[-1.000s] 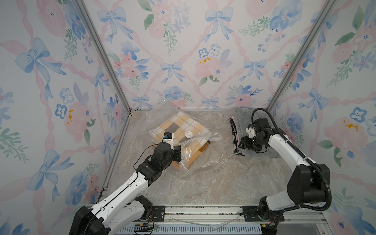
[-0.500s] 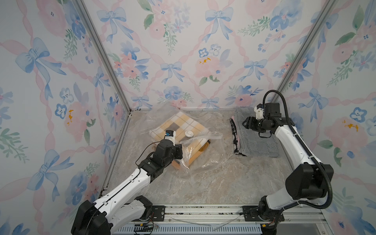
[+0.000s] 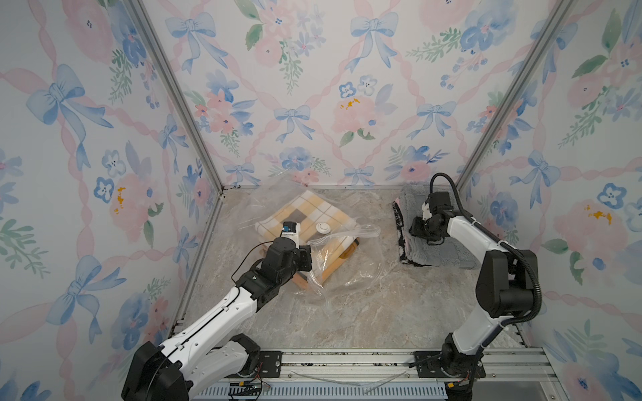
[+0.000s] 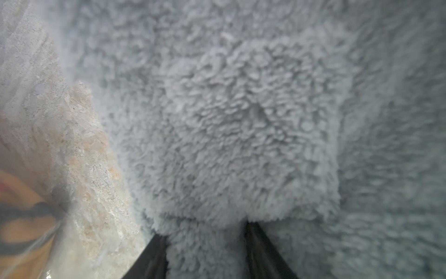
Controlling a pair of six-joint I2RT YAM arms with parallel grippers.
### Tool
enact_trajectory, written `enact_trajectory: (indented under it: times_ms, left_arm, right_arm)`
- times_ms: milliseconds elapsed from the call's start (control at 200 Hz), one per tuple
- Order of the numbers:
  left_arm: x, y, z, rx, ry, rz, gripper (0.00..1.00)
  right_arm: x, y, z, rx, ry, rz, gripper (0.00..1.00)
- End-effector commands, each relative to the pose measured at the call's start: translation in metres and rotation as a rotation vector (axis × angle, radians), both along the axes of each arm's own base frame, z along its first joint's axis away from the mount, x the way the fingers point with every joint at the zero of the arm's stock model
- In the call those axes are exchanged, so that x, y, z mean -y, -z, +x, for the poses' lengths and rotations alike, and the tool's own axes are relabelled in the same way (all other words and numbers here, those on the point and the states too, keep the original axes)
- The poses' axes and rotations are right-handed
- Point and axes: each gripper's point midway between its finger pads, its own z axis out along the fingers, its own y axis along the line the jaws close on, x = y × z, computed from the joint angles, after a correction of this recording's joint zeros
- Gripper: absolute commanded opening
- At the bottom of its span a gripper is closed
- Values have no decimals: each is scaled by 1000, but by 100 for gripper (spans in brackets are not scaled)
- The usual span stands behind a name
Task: Take the blanket out of the vacuum bag
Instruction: Place the blanket at the corner of the board.
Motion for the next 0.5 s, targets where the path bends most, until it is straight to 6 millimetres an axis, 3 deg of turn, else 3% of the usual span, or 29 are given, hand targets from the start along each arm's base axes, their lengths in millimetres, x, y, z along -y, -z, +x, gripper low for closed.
enact_trajectory:
  times_ms: [0,200,330,495]
  left_arm:
    - [0,-4,-1,1,1,11,0]
    - [-4,-6,0,8,-12,32,0]
    - [-2,-12,2,18,-6,31,0]
    - [1,-10,2,10,10,29,0]
  right_arm:
    - [-1,-32,7,94,-11,-19,52]
    - [-12,-92,24,212,-48,33,59]
    - [-14,-96,46,239,-48,34,60]
    - [-15,-100,88,334,-40,43,59]
